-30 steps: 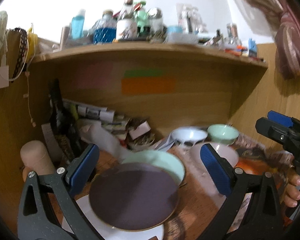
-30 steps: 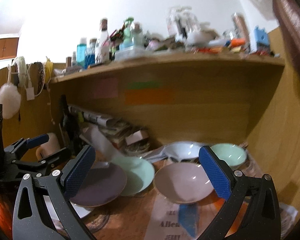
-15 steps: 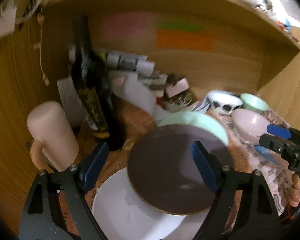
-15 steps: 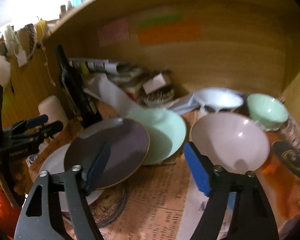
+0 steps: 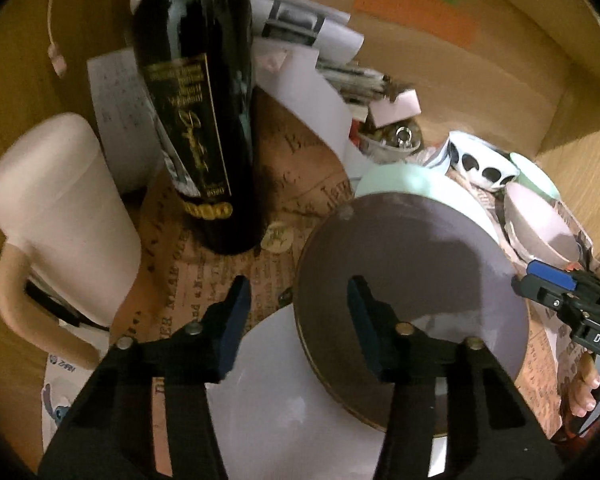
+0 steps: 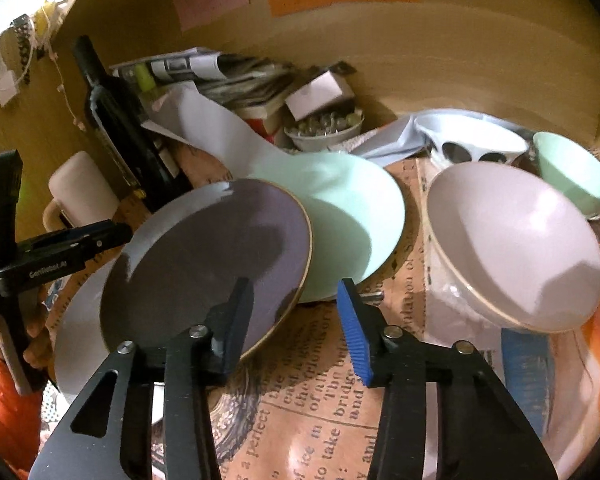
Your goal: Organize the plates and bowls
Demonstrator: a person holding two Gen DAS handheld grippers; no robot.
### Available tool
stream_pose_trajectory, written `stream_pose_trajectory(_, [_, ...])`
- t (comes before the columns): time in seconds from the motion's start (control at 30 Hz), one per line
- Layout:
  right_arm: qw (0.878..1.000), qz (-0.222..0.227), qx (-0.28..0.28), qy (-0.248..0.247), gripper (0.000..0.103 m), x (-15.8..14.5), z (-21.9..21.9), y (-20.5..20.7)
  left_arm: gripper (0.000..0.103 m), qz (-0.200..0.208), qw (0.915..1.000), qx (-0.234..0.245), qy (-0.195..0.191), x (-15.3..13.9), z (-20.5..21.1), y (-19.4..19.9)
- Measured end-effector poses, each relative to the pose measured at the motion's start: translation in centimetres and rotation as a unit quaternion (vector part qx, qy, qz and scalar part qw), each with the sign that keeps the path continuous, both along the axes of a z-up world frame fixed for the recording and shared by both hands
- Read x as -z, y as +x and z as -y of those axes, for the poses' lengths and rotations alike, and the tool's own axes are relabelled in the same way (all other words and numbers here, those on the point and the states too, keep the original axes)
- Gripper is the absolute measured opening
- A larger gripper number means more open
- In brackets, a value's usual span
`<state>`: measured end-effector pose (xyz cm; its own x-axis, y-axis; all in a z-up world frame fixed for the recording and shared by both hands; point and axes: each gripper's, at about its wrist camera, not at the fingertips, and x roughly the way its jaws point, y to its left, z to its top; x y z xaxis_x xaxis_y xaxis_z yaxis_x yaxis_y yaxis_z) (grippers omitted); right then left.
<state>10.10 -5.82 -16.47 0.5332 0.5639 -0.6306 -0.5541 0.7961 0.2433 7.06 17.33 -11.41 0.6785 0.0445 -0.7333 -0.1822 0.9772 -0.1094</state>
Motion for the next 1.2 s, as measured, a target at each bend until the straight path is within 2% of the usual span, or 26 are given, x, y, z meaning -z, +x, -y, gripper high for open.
stream_pose_trajectory(0.2, [1.000, -0.017, -0.004, -0.004, 0.029, 0.6, -0.8, 0.5, 0.037, -0.018, 0.9996, 0.009, -0.018, 0.7, -0.5, 0.4])
stream_pose_trajectory(0.27, [1.000, -0.024, -0.005, -0.006, 0.021, 0.8, -1.0, 0.7, 0.034, -0.021, 0.9994, 0.013, -0.024, 0.9, -0.6, 0.7])
stream_pose_trajectory(0.5, [0.999, -0.039, -0.006, 0.005, 0.021, 1.1, -1.4, 0.9, 0.024, -0.036, 0.9984, 0.026, -0.035, 1.4, -0.6, 1.6])
stream_pose_trajectory(0.67, [0.999, -0.045, -0.005, 0.008, 0.021, 1.1, -1.5, 1.0, 0.022, -0.039, 0.9975, 0.040, -0.042, 1.4, -0.5, 1.8])
stream_pose_trajectory(0.83, [0.999, -0.051, -0.006, 0.010, 0.023, 1.3, -1.7, 1.3, 0.022, -0.037, 0.9975, 0.051, -0.032, 1.3, -0.2, 1.7])
stream_pose_trajectory(1.2, [1.000, -0.013, -0.001, -0.011, 0.023, 0.7, -2.3, 0.4, 0.022, -0.028, 0.9980, 0.044, -0.036, 1.4, -0.2, 1.3])
